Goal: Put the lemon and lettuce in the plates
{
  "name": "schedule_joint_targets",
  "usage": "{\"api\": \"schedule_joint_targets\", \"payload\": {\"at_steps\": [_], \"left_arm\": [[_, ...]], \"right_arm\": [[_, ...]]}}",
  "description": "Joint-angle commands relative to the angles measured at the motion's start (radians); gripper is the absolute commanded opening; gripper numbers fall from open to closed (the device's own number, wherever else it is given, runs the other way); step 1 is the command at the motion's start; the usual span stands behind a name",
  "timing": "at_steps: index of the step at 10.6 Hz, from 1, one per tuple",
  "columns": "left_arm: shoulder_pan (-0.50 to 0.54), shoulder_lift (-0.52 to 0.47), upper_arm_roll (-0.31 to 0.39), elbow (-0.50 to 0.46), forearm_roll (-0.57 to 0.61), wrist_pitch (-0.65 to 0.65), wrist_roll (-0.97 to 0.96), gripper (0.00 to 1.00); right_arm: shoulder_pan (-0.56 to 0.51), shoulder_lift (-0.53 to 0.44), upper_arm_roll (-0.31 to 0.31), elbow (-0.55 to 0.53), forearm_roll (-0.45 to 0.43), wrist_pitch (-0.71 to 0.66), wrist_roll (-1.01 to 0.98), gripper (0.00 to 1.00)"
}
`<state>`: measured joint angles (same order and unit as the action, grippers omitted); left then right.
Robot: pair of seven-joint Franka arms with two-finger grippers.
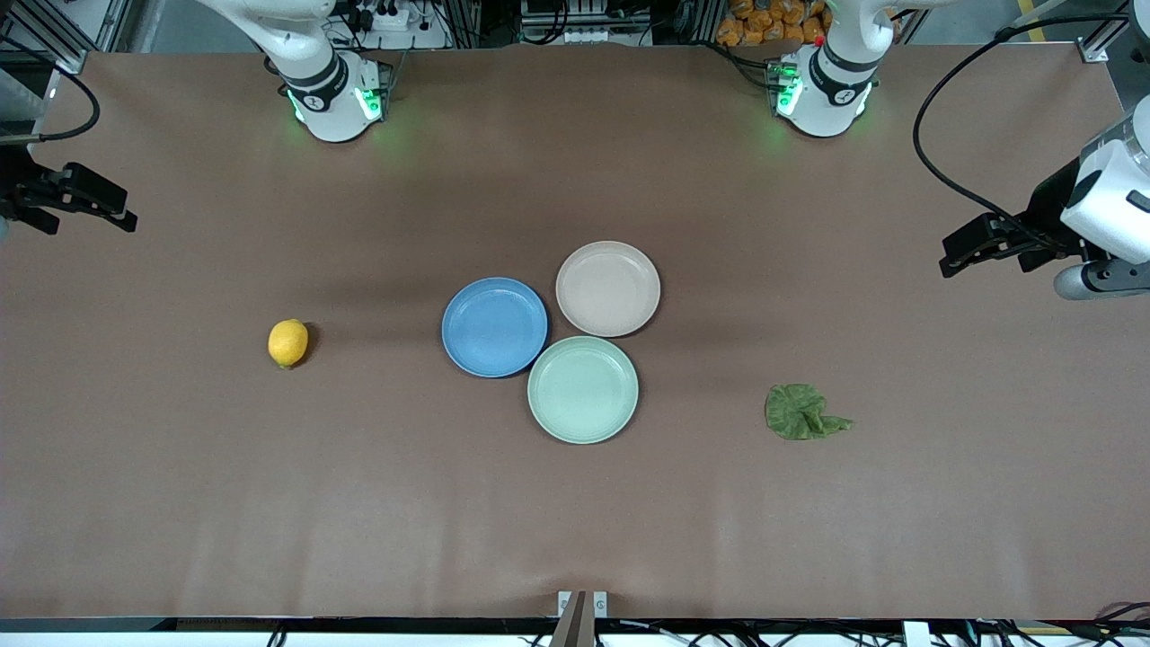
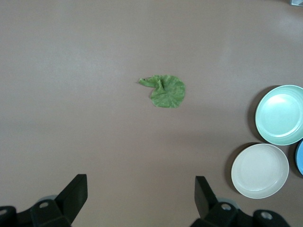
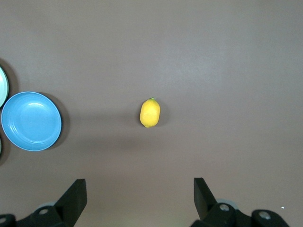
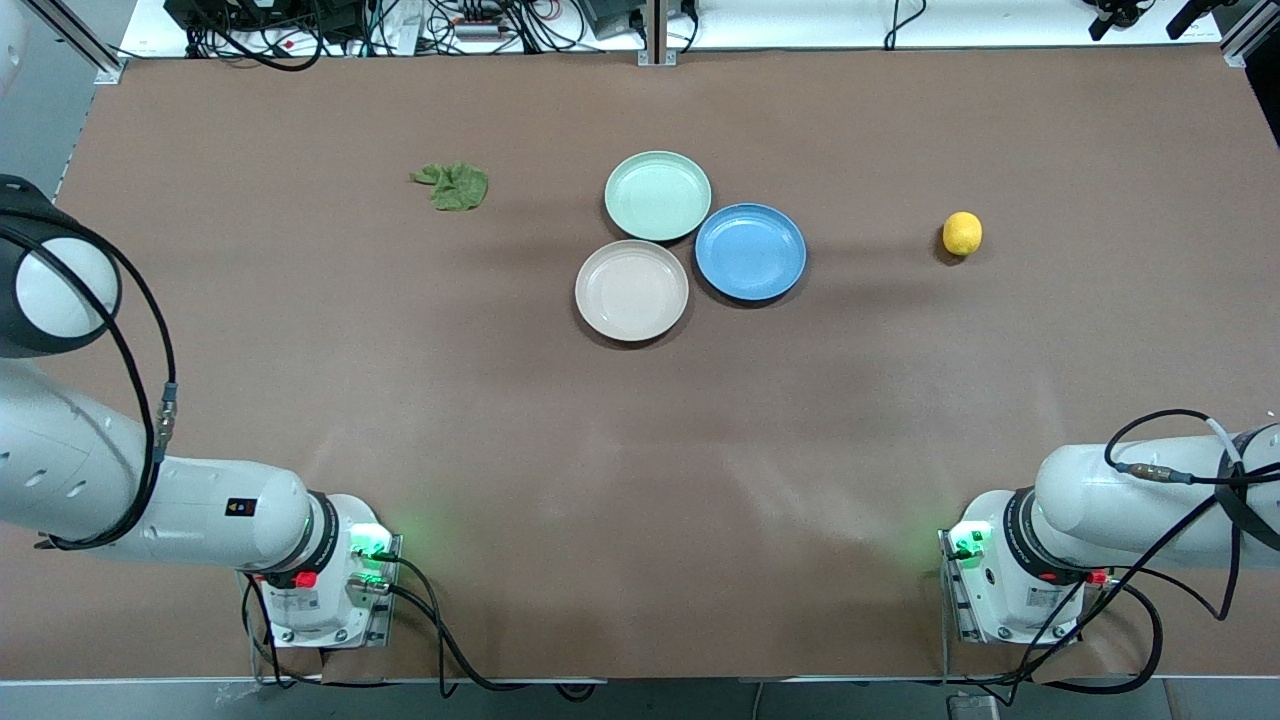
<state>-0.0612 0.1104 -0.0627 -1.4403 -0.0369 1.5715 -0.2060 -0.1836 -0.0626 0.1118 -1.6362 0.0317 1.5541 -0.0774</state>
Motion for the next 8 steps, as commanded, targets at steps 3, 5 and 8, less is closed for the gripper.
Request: {"api": "schedule_joint_targets", "payload": {"at_steps": [3,5,8], "left_arm": [[-0.002,0.0,0.001,0.008,-0.014,-0.011,-0.007,1.0],[-0.002,0.0,0.001,0.006,-0.014,-0.011,-0.006,1.0],[0.003,0.011,0.001,0.006,-0.014,-0.011,-0.007,1.0]], "right_arm": [[-0.016,-0.002,0.012,-0.004,-0.009,0.004,0.007,1.0],[-0.016,0.001,0.012,-0.004,-0.009,0.004,0.007,1.0],[-0.016,0.003,0.012,-0.005,-0.009,0.006,0.007,1.0]]}}
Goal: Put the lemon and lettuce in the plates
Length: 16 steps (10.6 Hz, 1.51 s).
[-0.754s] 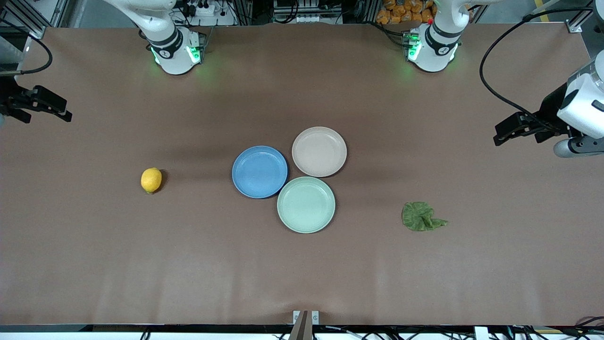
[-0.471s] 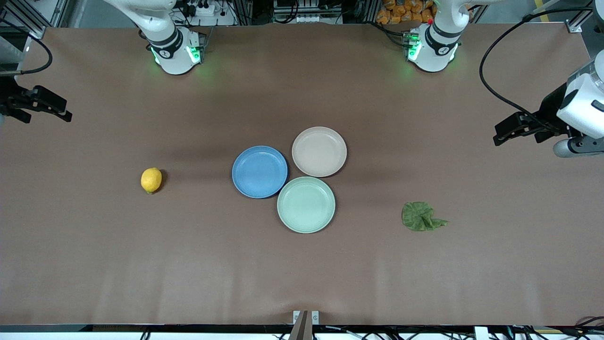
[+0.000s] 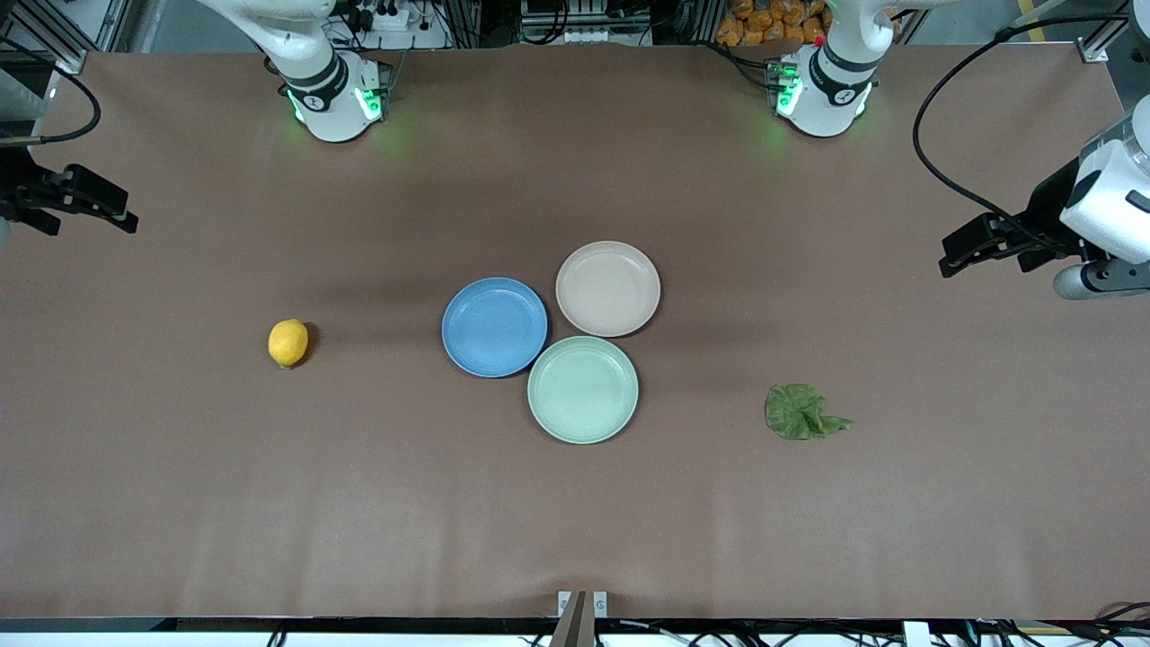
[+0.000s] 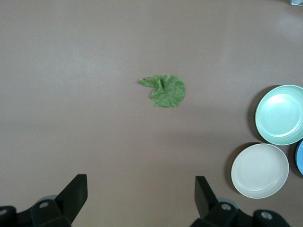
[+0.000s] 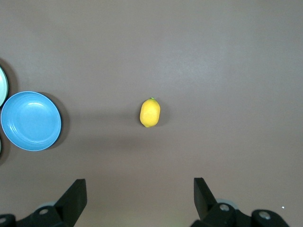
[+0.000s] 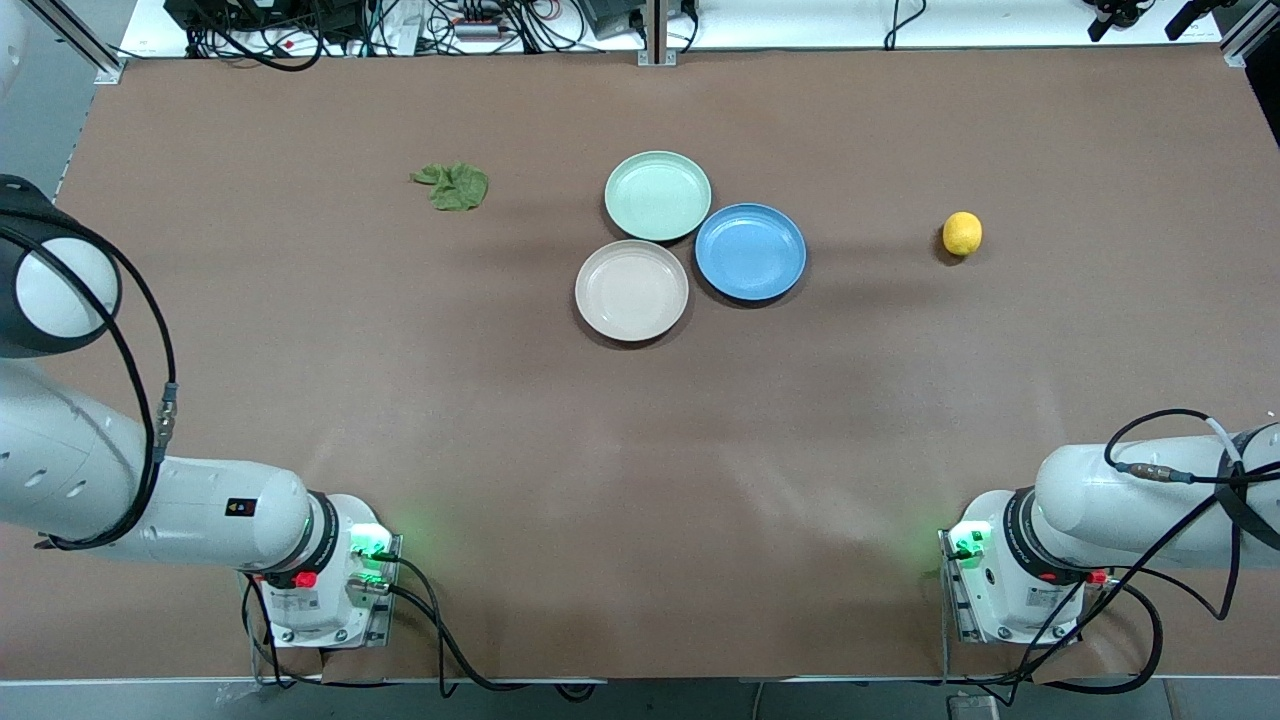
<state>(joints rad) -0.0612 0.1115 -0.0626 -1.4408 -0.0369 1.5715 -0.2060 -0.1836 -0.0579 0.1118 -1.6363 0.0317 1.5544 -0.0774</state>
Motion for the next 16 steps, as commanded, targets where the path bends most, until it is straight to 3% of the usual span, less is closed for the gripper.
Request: {"api": "schedule_joint_targets", "payload": {"at_steps": [1,5,11,16], "left_arm": [[0.004,0.011,0.001,0.006,-0.014,-0.011,-0.009,1.0],[0.011,0.014,0.001,0.002,-0.017,-0.011,-0.003,1.0],[0.001,0.063,0.004,0.005,-0.014,-0.004,-0.006,1.0],[0.001,0.198,0.006,-0.001,-0.014,0.132,-0.006,1.0]], "right_arm": [[-0.016,-0.003,0.012,-0.023,-0.009,0.016,0.008,1.0],[-0.023,-0.005,0.012,-0.161,-0.01,0.119,0.008,1.0],[-0.03,0.026,0.012,-0.543,-0.007,0.588,0.01,1.0],[-0.03,0.199,0.012,-0.571,0.003,0.782,0.013,1.0]]}}
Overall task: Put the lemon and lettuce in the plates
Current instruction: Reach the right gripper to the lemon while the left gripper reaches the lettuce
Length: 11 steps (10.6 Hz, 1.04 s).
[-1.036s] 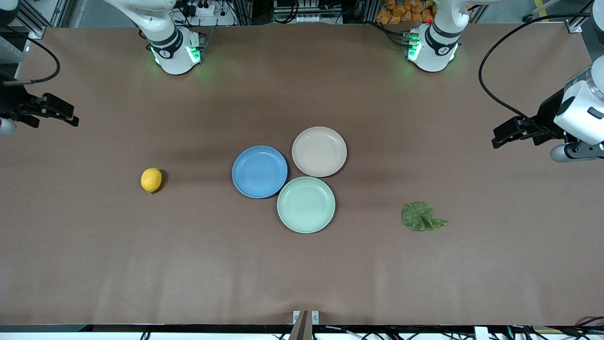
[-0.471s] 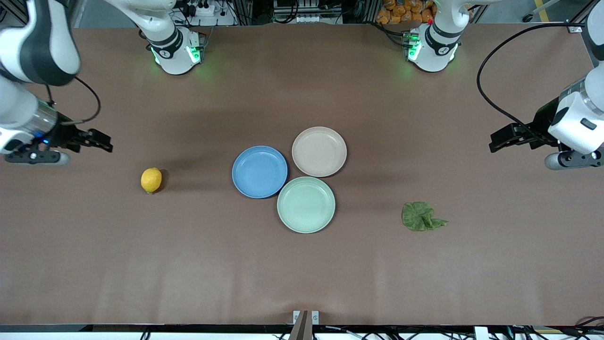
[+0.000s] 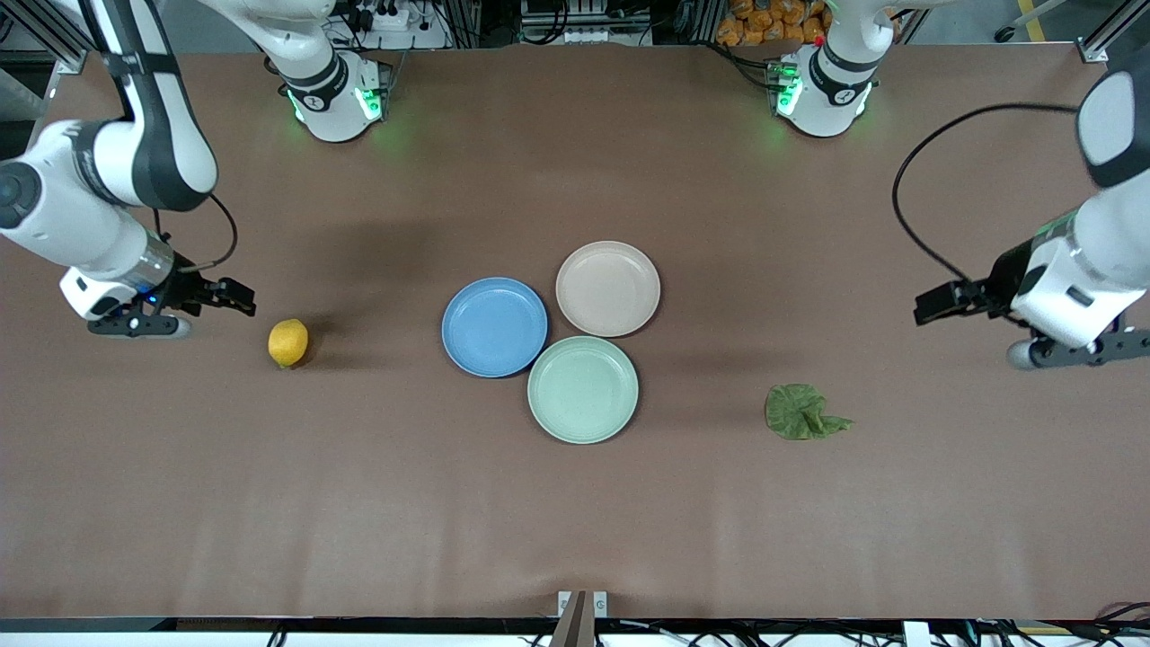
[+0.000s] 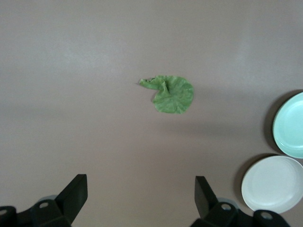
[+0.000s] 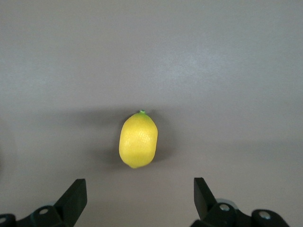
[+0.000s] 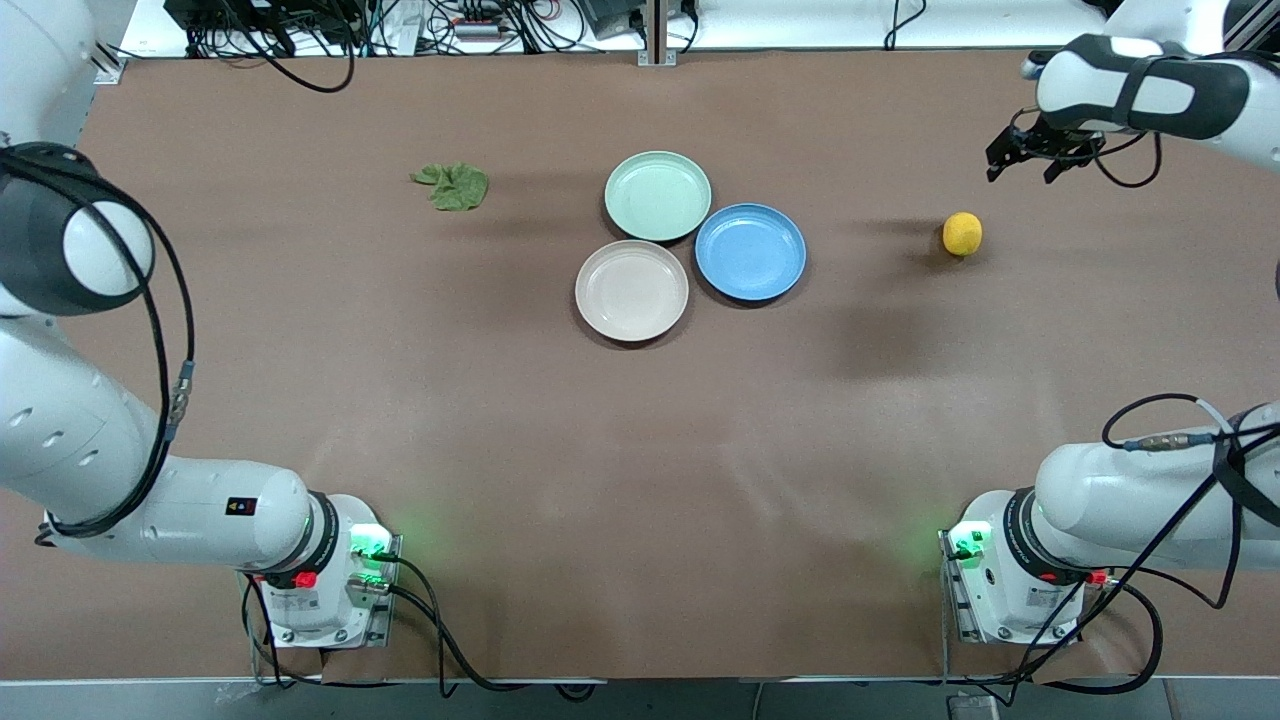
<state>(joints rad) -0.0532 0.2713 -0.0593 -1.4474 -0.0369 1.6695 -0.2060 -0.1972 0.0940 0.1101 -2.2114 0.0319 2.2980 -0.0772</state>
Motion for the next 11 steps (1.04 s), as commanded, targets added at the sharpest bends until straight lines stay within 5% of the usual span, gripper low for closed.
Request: {"api": "schedule_joint_targets", "payload": {"at_steps": [1,5,11], "left_arm": [[-0.01,0.063,0.003,-0.01,-0.006,0.068,-0.006,1.0],[-0.005,0.083,0.001,-0.252,0.008,0.407,-0.006,1.0],[-0.02,0.238,-0.002,-0.284,0.008,0.639,-0.003,1.0]], "right_arm": [[-0.013,0.078,0.013,0.002,0.005,0.07,0.022,1.0],[0.016,0.194,0.013,-0.037,0.005,0.263,0.096,1.0],[0.024,0.273,0.007,-0.099,0.005,0.44,0.096,0.97]]}}
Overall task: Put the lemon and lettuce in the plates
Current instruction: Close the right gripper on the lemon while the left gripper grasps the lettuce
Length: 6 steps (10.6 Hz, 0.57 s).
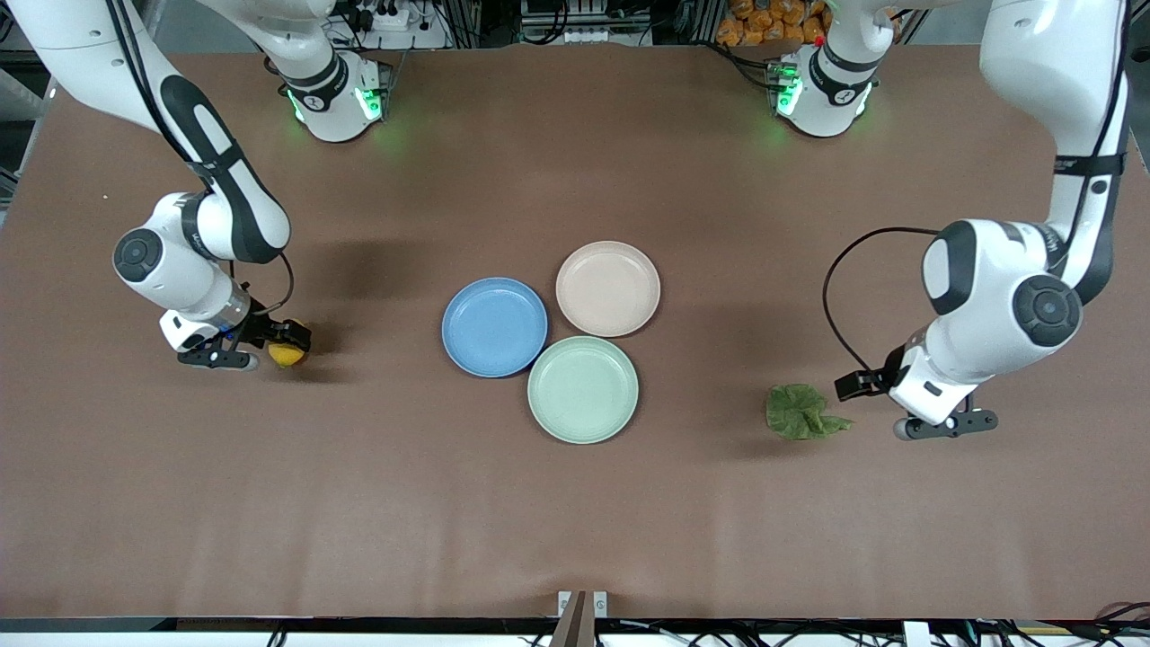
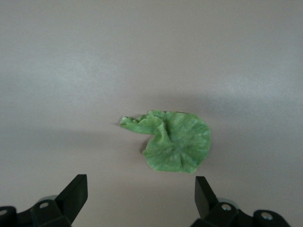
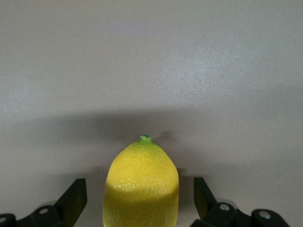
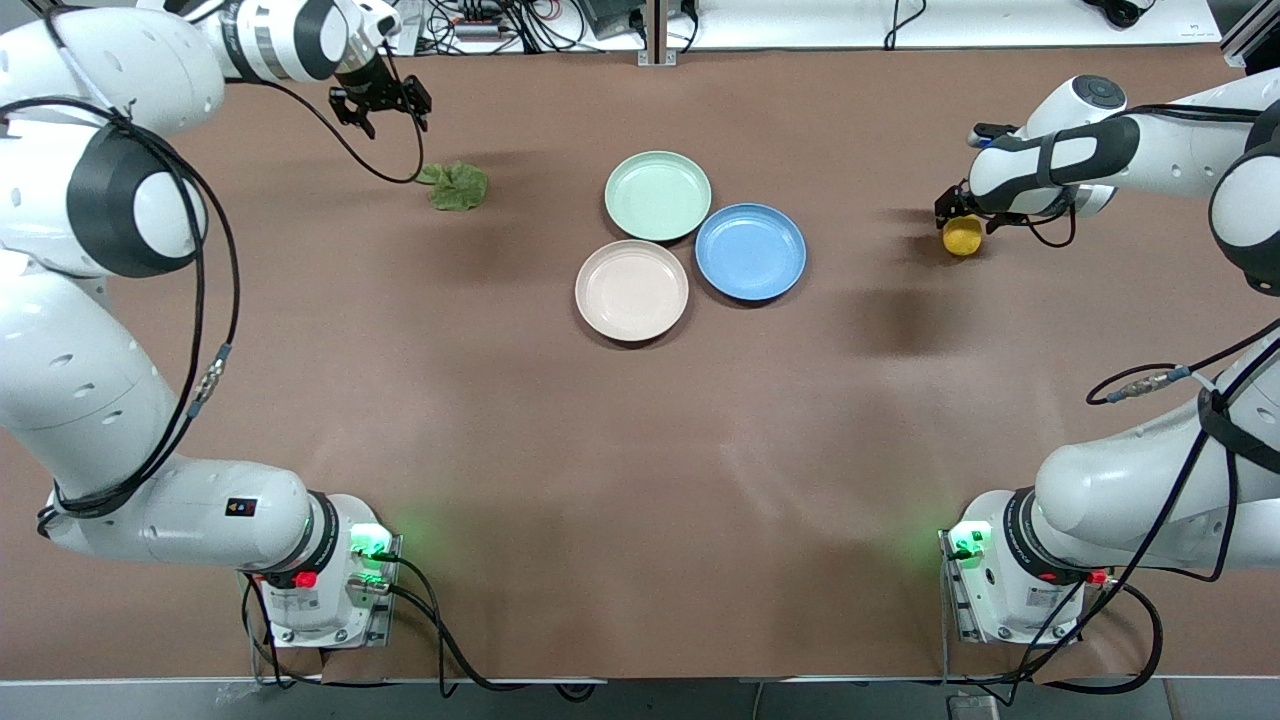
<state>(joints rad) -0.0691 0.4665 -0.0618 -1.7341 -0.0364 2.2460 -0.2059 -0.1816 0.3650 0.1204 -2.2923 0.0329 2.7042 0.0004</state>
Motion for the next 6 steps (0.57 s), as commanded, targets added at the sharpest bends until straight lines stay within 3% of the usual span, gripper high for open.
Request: {"api": "schedule_joint_targets", "payload": {"at_steps": [1,4,5,6], "left_arm": [[-0.008,0.081,0.0,-0.001,0.007,0.114,-0.003,1.0],[-0.017,0.148,0.0,0.007,0.009,0.173,-0.001,1.0],[-0.023,0.153,0.0,0.007,0.009,0.175,-0.001,1.0],[-0.02,0.159,0.0,0.002,0.009,0.175,-0.001,1.0]], "right_arm": [[0.013,0.012,-0.01,-0.028,0.004,0.066,0.018,0.89],[0.022,0.011,-0.013,-0.029,0.004,0.065,0.02,0.23],[0.024,0.002,-0.012,-0.026,0.002,0.057,0.036,0.05],[0.043,-0.004,-0.01,-0.022,0.004,0.054,0.091,0.0]]}}
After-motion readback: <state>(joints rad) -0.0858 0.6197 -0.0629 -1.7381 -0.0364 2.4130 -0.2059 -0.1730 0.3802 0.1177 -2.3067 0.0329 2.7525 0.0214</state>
